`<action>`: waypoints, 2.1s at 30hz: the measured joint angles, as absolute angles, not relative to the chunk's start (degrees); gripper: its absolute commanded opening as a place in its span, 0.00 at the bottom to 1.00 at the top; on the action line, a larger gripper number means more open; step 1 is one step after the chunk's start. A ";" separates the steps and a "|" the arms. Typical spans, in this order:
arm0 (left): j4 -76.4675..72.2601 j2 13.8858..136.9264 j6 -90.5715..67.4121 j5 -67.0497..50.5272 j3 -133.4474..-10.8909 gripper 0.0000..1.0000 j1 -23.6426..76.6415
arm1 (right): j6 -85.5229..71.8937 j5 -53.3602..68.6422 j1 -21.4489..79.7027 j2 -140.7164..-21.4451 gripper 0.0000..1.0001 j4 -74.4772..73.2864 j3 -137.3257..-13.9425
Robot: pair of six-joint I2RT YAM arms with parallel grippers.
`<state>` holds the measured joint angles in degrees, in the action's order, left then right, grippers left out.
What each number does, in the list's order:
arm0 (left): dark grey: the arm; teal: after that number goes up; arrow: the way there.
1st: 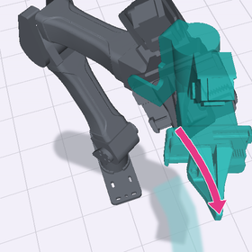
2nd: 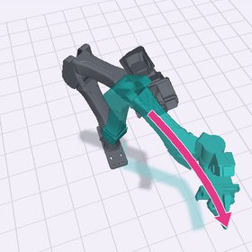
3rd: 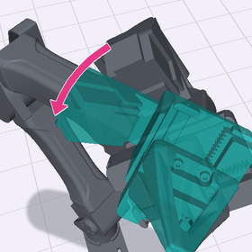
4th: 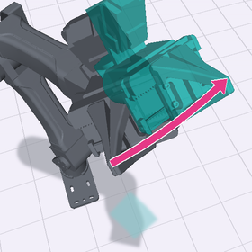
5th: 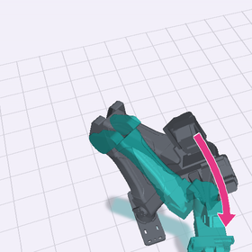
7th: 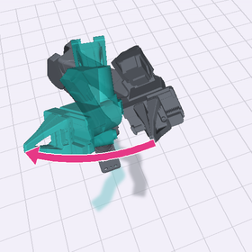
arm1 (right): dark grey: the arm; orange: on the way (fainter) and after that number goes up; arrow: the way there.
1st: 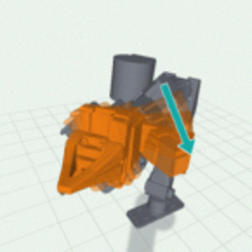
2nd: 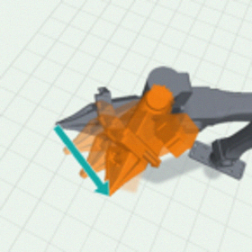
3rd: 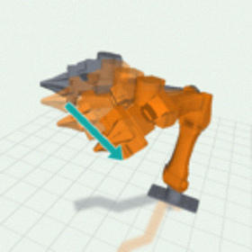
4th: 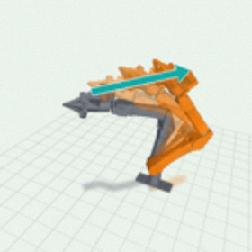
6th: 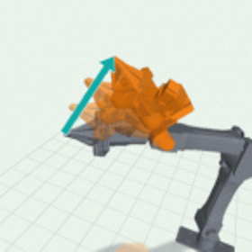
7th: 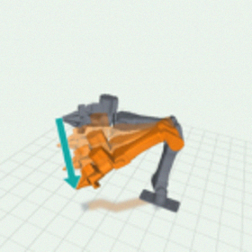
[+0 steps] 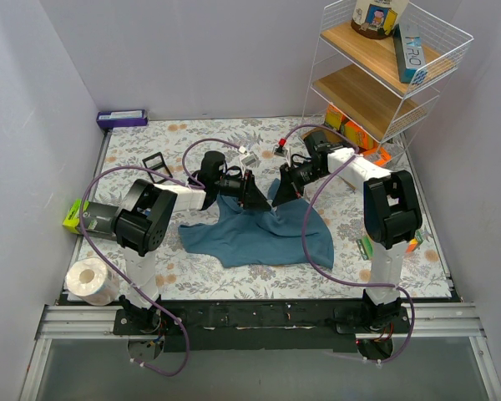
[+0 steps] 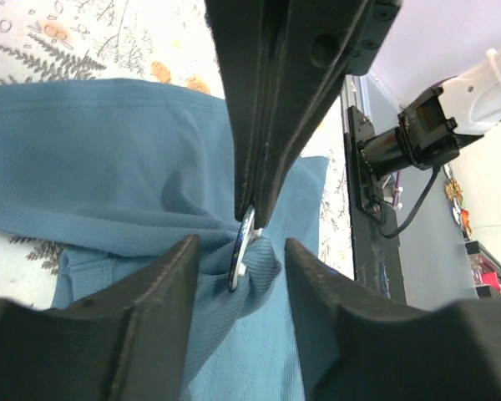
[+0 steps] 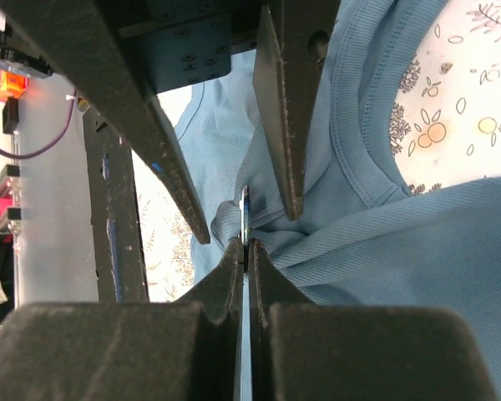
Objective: Remove the brooch from the garment
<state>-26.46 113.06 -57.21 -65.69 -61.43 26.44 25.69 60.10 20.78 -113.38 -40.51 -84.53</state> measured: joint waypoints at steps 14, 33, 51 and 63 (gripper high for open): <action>-16.12 113.06 -47.75 -53.56 -63.26 0.71 28.14 | 13.32 50.33 21.02 -113.62 0.01 -38.63 -84.99; -9.74 112.92 -46.89 -42.89 -65.76 0.40 30.89 | 9.65 46.13 21.02 -113.62 0.01 -35.22 -84.99; -9.63 112.92 -48.16 -44.45 -66.50 0.49 28.27 | 10.52 46.83 21.02 -113.62 0.01 -34.44 -84.99; -10.37 112.92 -48.95 -45.17 -66.57 0.37 28.14 | 11.07 47.66 21.02 -113.62 0.01 -34.48 -84.99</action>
